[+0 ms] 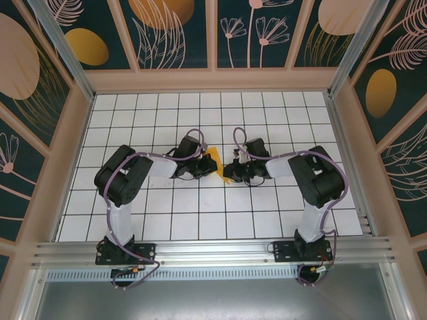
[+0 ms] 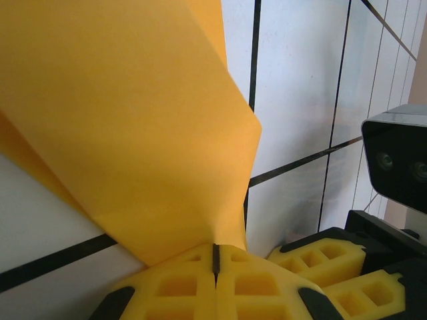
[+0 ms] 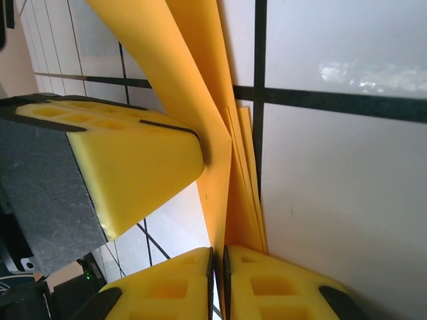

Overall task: Fold a paper plane with a square sheet of paper (pick it up from the middle)
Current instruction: Fold the wing for the fifth time at the center of the table.

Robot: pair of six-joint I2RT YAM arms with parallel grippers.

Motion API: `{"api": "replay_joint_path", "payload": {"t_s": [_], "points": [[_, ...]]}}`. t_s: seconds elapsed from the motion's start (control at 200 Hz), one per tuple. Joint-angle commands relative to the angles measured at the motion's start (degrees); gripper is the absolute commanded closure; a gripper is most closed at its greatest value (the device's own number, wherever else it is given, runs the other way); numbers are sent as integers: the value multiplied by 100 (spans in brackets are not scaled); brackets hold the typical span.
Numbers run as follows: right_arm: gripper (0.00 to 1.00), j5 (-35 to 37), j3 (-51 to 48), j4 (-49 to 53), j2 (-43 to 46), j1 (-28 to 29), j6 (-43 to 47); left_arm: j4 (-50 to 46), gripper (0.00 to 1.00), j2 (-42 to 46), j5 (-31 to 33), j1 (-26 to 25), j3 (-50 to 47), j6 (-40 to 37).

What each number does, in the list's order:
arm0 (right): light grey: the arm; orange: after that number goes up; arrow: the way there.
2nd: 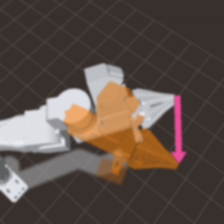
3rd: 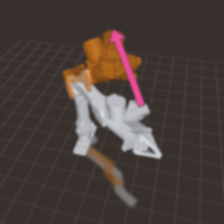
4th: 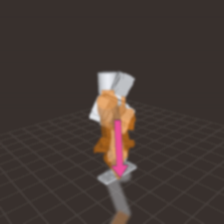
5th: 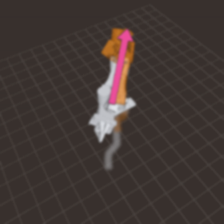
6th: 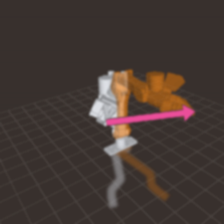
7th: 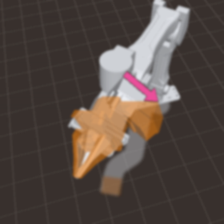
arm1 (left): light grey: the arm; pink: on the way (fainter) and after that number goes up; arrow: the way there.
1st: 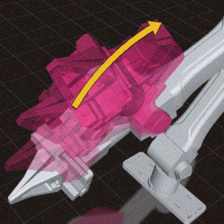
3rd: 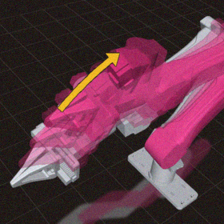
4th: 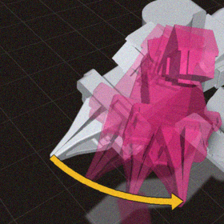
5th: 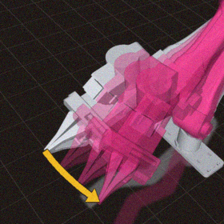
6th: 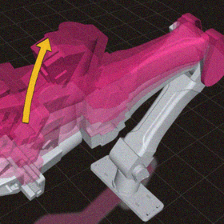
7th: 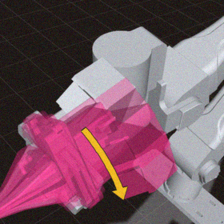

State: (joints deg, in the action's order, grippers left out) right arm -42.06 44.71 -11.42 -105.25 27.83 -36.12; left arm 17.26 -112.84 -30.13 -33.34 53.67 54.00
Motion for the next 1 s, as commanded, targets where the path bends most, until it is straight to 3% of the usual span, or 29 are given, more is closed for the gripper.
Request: {"api": "replay_joint_path", "payload": {"t_s": [0.0,0.1,0.235,0.445,0.636,0.996], "points": [[88,34,-211,385,106,-6,108,-420,95,-273,578,30,2,-180],[95,251,-236,464,25,-2,111,-432,95,-283,570,34,-5,-175],[95,557,-196,558,-148,2,166,-462,95,-286,608,34,18,-179],[87,689,-56,585,531,9,185,-541,95,-309,674,30,18,-180],[82,1472,298,1227,1066,318,615,-653,95,-335,745,35,71,-203],[88,1466,784,1475,293,758,624,-777,95,-406,797,30,137,-225]]}}
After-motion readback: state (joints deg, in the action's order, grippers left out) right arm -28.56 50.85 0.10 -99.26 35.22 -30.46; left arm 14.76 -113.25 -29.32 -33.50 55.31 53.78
